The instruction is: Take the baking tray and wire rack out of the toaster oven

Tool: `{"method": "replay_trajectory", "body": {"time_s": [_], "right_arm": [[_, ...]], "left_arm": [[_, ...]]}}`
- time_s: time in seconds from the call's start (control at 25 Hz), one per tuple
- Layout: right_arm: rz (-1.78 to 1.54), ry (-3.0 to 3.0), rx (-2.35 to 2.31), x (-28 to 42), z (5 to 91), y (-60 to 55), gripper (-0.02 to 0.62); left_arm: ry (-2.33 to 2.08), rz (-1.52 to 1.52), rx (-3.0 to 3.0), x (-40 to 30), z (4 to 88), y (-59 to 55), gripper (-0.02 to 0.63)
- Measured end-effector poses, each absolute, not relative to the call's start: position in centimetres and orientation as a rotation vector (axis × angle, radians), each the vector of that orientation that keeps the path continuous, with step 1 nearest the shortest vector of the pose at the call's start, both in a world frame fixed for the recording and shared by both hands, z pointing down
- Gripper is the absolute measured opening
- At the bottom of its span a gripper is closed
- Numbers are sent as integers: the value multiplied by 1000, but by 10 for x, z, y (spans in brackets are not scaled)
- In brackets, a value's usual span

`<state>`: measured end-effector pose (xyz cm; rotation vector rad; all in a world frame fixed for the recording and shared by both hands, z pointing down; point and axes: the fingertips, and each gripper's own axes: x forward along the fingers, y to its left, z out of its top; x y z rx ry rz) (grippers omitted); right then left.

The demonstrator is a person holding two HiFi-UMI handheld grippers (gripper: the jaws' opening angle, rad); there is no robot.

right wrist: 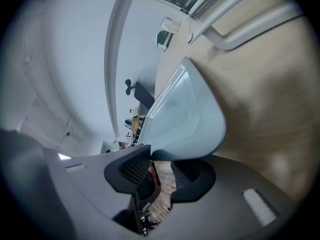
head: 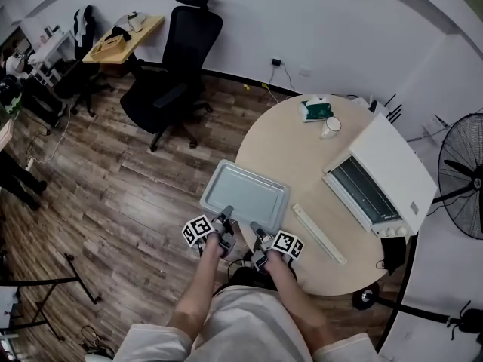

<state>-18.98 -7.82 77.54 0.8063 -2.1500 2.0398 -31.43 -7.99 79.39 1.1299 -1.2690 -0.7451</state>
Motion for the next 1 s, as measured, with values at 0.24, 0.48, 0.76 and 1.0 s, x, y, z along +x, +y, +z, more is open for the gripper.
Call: {"method": "replay_trajectory", "body": {"time_s": [0.24,0.48,0.76,1.0], "right_arm": [[1935,-2139,677,-183,776,-59,107],[1933,-2200,670,-164,761,-57,107],[1900,-2309,754,-132,736,-74,107],[1774,-2409,772,-104,710,-76,107]], "left_arm": [[-1331,-655,1136,-328,804,-97,127],[-1417,-404,1188,-345,821,-109,123],[-1485,-209,1213,-355,838,-127,124],[-1563,-26,1284,-367,843,-158,143]]}}
